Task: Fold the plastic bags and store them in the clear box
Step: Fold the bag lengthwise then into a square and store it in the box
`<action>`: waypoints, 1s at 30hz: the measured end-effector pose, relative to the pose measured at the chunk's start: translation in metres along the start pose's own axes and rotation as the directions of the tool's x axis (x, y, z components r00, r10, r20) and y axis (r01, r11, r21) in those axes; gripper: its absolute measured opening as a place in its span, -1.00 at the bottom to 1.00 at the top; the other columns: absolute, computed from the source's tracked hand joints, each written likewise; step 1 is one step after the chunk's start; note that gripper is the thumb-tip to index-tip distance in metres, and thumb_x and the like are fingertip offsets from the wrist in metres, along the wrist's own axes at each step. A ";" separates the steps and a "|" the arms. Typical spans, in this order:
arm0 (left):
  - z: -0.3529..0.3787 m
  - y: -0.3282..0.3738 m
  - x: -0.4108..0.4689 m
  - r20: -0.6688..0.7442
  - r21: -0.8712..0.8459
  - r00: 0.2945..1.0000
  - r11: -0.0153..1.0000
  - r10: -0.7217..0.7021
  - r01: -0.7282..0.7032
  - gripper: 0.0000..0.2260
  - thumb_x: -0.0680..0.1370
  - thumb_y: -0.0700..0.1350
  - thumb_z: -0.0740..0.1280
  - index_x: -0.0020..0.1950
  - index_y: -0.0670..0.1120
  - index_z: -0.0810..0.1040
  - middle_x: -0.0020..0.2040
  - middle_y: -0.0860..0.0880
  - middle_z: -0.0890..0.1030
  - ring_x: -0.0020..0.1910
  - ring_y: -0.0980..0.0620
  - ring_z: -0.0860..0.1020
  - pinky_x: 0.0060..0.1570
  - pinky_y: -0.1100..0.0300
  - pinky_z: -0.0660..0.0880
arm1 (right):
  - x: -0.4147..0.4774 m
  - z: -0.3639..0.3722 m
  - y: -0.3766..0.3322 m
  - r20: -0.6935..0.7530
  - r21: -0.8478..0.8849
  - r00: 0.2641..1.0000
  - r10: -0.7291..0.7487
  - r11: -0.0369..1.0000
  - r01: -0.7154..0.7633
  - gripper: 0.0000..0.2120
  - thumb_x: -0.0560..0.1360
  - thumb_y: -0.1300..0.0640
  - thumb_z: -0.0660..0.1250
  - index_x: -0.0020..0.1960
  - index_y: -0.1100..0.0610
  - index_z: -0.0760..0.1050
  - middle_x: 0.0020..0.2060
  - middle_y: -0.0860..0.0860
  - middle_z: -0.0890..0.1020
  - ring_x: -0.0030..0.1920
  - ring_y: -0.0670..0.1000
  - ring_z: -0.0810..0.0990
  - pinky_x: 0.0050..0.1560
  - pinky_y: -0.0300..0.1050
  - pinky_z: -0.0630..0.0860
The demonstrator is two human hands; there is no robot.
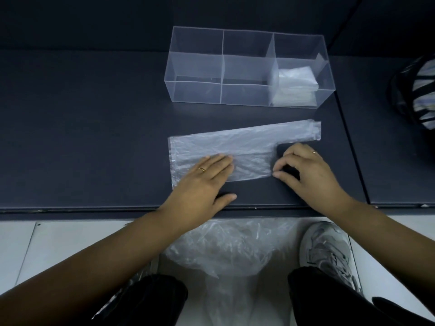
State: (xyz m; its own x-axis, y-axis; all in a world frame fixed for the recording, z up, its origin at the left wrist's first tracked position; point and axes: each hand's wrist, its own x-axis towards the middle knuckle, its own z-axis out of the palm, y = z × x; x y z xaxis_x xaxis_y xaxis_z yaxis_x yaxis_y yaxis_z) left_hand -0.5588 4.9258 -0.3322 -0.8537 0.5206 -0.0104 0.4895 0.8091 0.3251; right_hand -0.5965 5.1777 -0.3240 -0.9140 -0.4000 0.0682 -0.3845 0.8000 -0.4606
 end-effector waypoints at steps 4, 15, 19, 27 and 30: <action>0.000 0.001 0.003 -0.110 -0.051 0.990 0.996 -0.084 0.079 -0.43 0.51 0.09 0.37 0.41 -0.21 0.41 0.44 -0.09 0.39 0.44 -0.04 0.33 0.43 0.21 0.09 | 0.006 -0.004 -0.005 0.102 0.060 0.994 0.041 0.997 -0.047 -0.91 0.48 0.25 0.40 -0.18 0.11 0.54 -0.18 -0.07 0.48 -0.16 -0.11 0.44 0.01 -0.18 0.40; -0.006 0.001 0.007 -0.333 -0.059 0.940 0.997 -0.069 0.052 -0.88 0.45 -0.26 0.46 -0.03 -0.22 0.70 0.02 -0.12 0.69 0.03 -0.09 0.66 0.11 0.09 0.52 | 0.006 -0.016 -0.057 0.188 -0.160 0.981 -0.056 0.983 0.087 -0.23 0.30 -0.36 0.33 0.41 -0.02 0.32 0.36 -0.09 0.38 0.35 -0.06 0.27 0.33 -0.18 -0.01; -0.013 0.001 0.006 -0.304 -0.090 0.947 0.993 -0.101 0.077 -0.88 0.48 -0.22 0.43 0.00 -0.16 0.70 0.00 -0.06 0.70 0.01 -0.06 0.66 0.05 0.12 0.54 | 0.012 0.013 -0.060 0.109 -0.122 0.992 -0.067 0.989 0.080 -0.64 0.45 0.12 0.44 0.23 0.11 0.56 0.19 0.00 0.60 0.21 0.10 0.52 0.30 0.04 0.32; -0.038 -0.056 -0.011 -0.025 -0.689 0.784 0.578 -0.621 0.436 -0.96 0.49 -0.07 0.44 -0.12 0.04 0.69 -0.21 0.28 0.67 -0.19 0.38 0.58 -0.13 0.56 0.40 | 0.033 -0.005 -0.013 0.095 0.479 0.920 0.380 0.793 -0.377 -0.86 0.50 0.15 0.39 -0.22 0.14 0.60 -0.31 -0.07 0.67 -0.30 -0.25 0.56 -0.15 -0.46 0.42; -0.039 -0.067 -0.007 0.025 -0.765 0.712 0.445 -0.702 0.466 -0.93 0.48 -0.06 0.44 -0.21 0.03 0.67 -0.31 0.26 0.65 -0.32 0.39 0.54 -0.22 0.57 0.38 | 0.041 -0.001 -0.008 0.077 0.525 0.893 0.443 0.744 -0.414 -0.78 0.51 0.12 0.39 -0.29 0.17 0.58 -0.43 -0.04 0.62 -0.42 -0.18 0.49 -0.27 -0.37 0.44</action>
State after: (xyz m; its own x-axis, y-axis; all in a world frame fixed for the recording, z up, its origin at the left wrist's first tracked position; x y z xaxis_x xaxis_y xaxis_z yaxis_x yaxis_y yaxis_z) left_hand -0.5925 4.8575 -0.3168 -0.9467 -0.1907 -0.2597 -0.3161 0.3942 0.8629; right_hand -0.6309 5.1555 -0.3167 -0.9767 -0.0379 -0.2113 0.1604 0.5253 -0.8356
